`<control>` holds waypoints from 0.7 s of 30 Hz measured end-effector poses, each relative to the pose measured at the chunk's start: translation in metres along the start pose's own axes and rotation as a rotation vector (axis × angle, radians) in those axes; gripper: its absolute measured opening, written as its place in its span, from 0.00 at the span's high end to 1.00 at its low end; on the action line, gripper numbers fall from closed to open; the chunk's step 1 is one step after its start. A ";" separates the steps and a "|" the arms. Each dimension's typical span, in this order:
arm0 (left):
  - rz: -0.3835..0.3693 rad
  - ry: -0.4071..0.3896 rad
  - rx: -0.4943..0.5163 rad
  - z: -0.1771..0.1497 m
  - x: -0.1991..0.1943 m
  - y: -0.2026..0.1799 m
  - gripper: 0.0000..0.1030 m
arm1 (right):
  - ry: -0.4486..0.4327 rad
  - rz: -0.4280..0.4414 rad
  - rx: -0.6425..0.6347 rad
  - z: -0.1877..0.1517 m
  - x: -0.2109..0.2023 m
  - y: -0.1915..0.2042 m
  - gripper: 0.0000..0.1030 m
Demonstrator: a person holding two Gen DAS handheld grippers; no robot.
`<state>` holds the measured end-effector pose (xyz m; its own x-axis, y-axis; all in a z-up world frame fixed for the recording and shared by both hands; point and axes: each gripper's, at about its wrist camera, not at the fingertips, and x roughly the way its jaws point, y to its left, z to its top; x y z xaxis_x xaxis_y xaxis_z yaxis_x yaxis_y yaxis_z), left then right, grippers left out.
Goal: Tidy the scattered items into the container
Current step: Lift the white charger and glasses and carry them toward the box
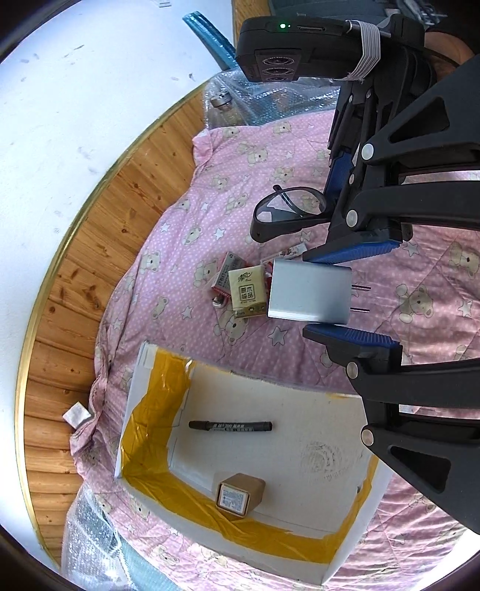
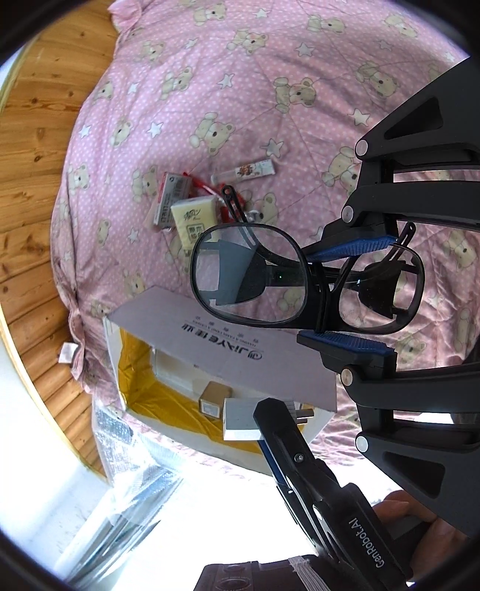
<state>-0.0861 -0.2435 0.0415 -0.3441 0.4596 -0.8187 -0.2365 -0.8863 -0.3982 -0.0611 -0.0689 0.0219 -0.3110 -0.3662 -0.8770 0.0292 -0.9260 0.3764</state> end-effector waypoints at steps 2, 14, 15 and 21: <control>-0.001 -0.011 -0.011 0.000 -0.005 0.005 0.67 | -0.001 -0.001 -0.015 0.002 -0.001 0.007 0.62; 0.004 -0.055 -0.087 -0.001 -0.027 0.038 0.67 | 0.004 0.001 -0.109 0.016 0.003 0.054 0.62; 0.005 -0.059 -0.092 -0.001 -0.029 0.041 0.67 | 0.006 0.001 -0.114 0.018 0.004 0.056 0.62; 0.016 -0.079 -0.135 -0.002 -0.038 0.060 0.67 | 0.010 0.008 -0.153 0.026 0.009 0.077 0.62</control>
<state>-0.0857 -0.3145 0.0485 -0.4182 0.4434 -0.7928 -0.1081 -0.8909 -0.4412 -0.0866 -0.1412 0.0506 -0.3010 -0.3735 -0.8775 0.1764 -0.9260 0.3337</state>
